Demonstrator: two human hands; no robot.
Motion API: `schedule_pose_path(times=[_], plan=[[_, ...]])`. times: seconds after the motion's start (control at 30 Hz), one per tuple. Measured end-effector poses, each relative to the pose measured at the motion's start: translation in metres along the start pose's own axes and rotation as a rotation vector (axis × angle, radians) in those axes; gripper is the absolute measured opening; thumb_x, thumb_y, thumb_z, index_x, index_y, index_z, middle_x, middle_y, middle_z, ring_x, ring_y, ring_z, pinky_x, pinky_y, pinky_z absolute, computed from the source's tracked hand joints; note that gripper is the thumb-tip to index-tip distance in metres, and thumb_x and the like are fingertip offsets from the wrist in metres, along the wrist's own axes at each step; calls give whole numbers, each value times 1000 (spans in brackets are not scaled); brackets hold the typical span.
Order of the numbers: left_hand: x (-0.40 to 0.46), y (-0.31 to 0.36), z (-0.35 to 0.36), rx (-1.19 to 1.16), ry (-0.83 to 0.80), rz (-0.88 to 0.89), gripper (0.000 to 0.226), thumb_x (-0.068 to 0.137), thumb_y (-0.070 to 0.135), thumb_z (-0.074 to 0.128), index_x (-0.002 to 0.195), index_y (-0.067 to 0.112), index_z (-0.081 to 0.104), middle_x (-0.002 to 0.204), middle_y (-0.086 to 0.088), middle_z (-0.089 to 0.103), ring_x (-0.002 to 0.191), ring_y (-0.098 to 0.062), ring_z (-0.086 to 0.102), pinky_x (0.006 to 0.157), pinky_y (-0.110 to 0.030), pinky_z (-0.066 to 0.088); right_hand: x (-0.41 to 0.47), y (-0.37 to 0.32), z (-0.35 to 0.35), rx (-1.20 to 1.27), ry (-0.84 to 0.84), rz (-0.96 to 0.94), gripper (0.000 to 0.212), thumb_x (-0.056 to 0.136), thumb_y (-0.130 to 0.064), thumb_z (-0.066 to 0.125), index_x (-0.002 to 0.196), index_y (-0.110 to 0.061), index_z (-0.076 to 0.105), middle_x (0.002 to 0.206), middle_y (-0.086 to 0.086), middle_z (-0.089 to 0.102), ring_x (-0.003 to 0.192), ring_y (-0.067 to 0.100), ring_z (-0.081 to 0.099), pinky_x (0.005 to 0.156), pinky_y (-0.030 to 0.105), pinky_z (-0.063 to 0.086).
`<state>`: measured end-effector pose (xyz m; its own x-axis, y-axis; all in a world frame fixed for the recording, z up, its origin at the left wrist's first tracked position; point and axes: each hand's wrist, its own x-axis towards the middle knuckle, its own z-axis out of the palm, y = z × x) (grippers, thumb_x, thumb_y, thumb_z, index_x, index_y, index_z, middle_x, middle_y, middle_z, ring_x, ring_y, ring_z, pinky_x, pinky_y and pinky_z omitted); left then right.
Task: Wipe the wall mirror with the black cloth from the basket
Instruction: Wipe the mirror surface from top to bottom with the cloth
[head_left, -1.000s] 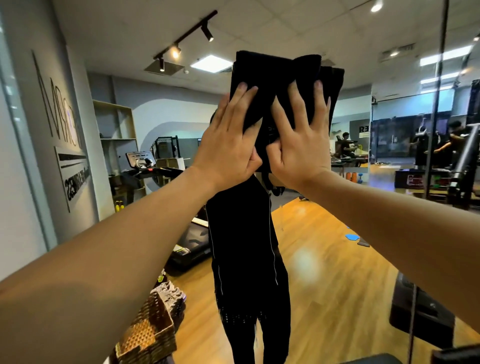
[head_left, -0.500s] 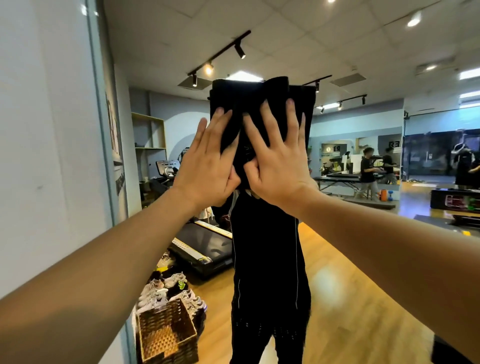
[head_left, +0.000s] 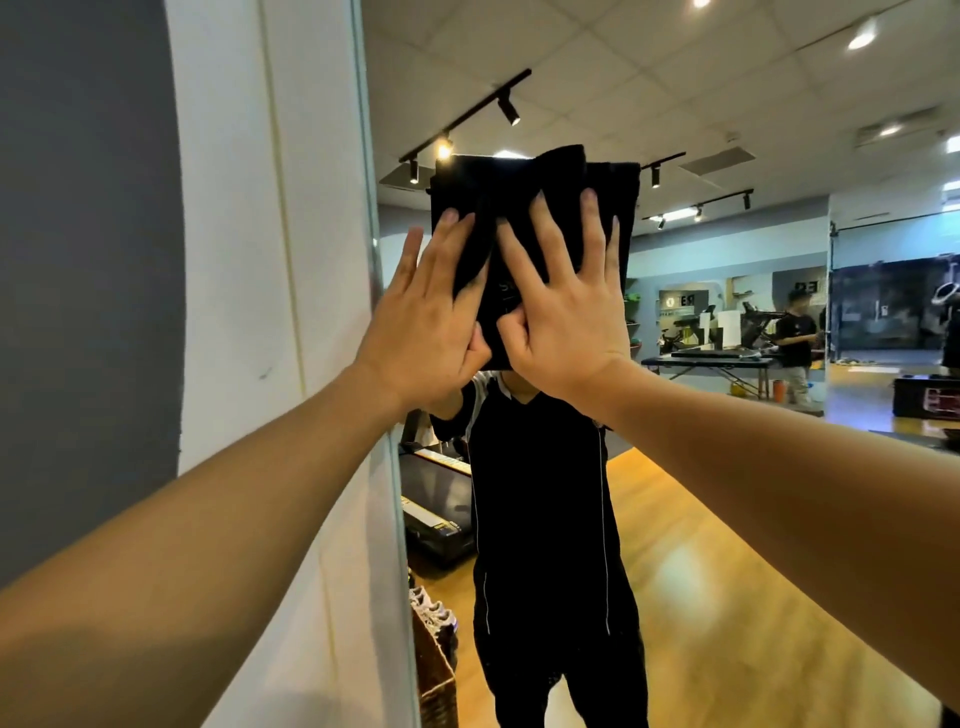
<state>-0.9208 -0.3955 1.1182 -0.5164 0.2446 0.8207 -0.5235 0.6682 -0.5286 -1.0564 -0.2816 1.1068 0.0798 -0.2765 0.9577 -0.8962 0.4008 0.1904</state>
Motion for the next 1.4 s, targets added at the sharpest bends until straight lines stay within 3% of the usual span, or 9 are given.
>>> schedule_pose_path(times=[0.37, 0.9, 1.03, 1.4], plan=[[-33, -54, -2, 40, 56, 14, 72, 96, 33, 41, 158, 3, 22, 161, -30, 24, 153, -42, 19, 126, -57, 8, 23, -63, 16, -5, 50, -7, 77, 86, -41, 41, 159, -19, 34, 167, 17, 21, 152, 54, 7, 121, 68, 9], [-90, -9, 12, -146, 55, -39, 67, 98, 33, 39, 158, 4, 26, 162, -30, 21, 154, -43, 14, 128, -51, 6, -47, -66, 26, 17, 37, -29, 74, 87, -37, 48, 158, -19, 36, 167, 17, 24, 151, 55, 10, 122, 66, 9], [-94, -6, 13, -145, 37, -2, 70, 96, 31, 38, 158, 6, 19, 162, -32, 19, 153, -45, 13, 128, -52, 7, -57, -63, 26, -10, -9, -46, 74, 89, -40, 43, 160, -21, 30, 168, 17, 20, 152, 54, 7, 122, 65, 11], [-72, 36, 20, -184, -6, -16, 77, 97, 37, 36, 159, 16, -4, 162, -32, 9, 153, -48, 2, 127, -53, 2, -68, -14, 18, -38, 23, -124, 75, 90, -34, 53, 161, -21, 31, 167, 15, 22, 153, 49, 11, 126, 56, 8]])
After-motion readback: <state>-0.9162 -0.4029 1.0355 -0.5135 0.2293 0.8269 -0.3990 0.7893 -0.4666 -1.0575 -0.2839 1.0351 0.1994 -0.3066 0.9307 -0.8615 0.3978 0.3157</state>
